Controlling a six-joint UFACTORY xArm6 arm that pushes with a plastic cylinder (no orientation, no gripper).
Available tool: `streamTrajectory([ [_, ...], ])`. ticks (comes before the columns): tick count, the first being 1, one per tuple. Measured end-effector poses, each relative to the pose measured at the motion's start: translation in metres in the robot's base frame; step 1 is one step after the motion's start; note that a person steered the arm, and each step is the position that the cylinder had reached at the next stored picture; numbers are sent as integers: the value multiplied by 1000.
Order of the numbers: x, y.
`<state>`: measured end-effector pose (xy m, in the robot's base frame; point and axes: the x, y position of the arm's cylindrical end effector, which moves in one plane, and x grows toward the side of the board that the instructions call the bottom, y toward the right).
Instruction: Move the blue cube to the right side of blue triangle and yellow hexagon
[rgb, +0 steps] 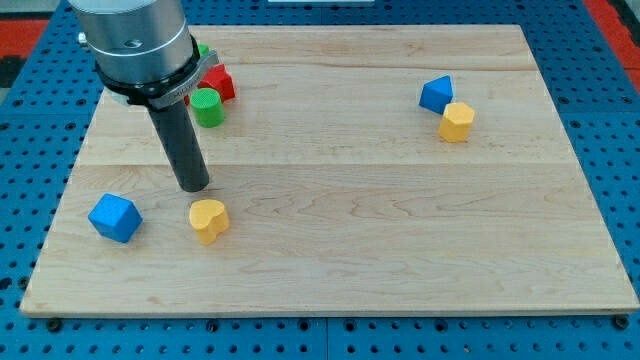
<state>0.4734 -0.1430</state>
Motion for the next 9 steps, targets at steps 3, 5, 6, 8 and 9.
streamTrajectory([
  [3,-11,-102],
  [5,5,-136],
  [6,32,-137],
  [8,56,-104],
  [9,56,-104],
])
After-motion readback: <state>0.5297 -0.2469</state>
